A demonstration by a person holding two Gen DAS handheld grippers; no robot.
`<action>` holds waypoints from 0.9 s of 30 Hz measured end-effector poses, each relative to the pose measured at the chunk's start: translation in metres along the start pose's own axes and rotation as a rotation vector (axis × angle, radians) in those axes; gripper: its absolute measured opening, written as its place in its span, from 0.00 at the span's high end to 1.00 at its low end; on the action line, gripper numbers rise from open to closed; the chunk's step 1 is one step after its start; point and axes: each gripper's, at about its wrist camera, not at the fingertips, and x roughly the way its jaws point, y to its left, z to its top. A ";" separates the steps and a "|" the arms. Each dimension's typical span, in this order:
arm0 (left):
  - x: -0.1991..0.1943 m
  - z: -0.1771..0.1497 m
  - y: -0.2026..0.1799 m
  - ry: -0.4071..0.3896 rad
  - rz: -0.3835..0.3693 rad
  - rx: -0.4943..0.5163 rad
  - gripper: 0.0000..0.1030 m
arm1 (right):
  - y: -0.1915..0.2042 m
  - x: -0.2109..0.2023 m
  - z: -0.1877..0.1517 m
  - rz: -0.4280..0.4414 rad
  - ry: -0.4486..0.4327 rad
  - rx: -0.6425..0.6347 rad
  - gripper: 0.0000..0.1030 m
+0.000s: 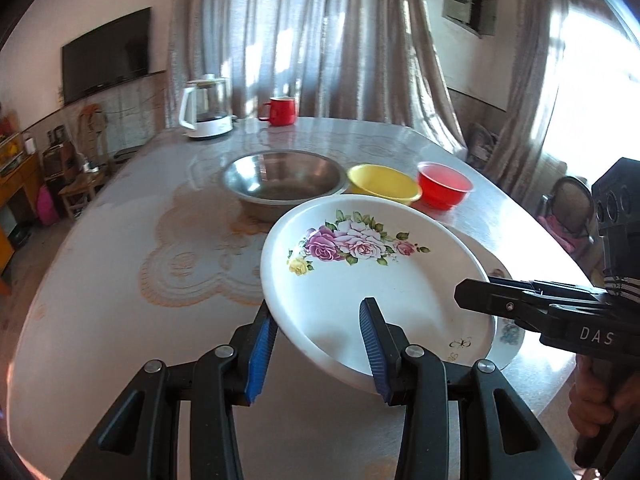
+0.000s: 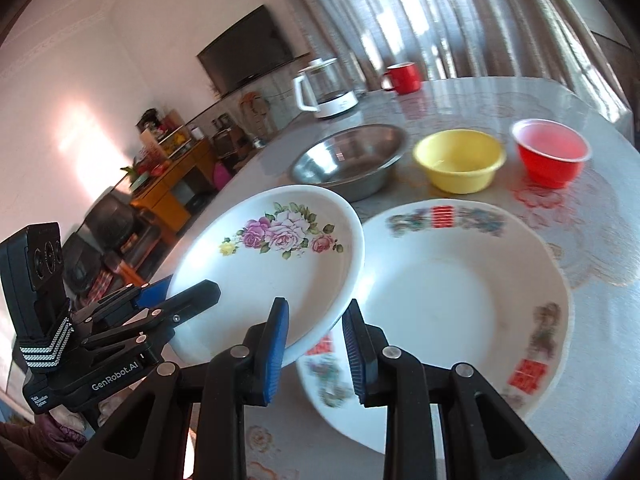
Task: Organize plates and bowls
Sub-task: 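Lower the rose-print plate onto the double-happiness plate with the left tool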
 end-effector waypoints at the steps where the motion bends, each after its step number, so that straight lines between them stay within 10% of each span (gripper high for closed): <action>1: 0.004 0.002 -0.005 0.009 -0.016 0.008 0.58 | -0.006 -0.003 0.000 -0.016 -0.003 0.012 0.74; 27: 0.053 0.004 -0.056 0.156 -0.160 0.058 0.58 | -0.062 -0.011 -0.005 -0.265 0.061 0.093 0.72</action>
